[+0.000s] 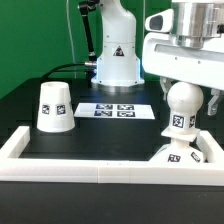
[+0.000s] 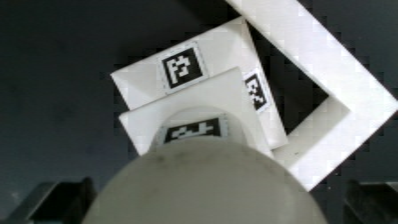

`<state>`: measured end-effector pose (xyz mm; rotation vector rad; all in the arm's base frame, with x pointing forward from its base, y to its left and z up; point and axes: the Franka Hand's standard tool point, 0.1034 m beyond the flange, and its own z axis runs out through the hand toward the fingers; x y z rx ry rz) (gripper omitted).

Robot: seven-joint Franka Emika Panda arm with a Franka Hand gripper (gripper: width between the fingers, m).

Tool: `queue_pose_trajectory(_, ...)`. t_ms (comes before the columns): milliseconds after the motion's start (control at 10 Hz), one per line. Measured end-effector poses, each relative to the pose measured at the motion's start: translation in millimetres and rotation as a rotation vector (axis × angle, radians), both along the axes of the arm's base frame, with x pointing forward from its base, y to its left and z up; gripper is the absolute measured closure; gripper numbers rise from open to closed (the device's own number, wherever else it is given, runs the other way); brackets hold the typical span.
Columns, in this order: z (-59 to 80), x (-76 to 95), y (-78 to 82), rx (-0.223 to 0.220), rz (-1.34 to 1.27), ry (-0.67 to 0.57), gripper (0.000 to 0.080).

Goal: Assemble lamp

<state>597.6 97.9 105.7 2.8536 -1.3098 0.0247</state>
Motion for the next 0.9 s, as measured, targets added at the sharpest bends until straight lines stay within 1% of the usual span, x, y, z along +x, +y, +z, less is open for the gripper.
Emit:
queue_pose_trajectory(100, 0.4, -0.6, 1.0, -0.003, 0.024, 0.0, 0.0101)
queue_pose_trajectory(200, 3.2, -7.5, 5.2, -0.007, 0.104, 0.0, 0.0101)
queue_pose_trajectory(300, 9.3, -20.2, 6.8, -0.005, 0.152, -0.005, 0.0101)
queue_pose_trajectory(600, 28.3, -63.6, 3.7, 0.006, 0.205, -0.025, 0.0101)
queue_pose_trajectory(700, 33.7, -79.9, 0.1, 0.01, 0.218, -0.047, 0.0101)
queue_pose_trajectory(800, 35.8, -97.2, -8.9, 0.013, 0.239, -0.065, 0.0101)
queue_pose_trajectory(900, 33.0, -111.1, -24.7, 0.014, 0.234, -0.074, 0.0101)
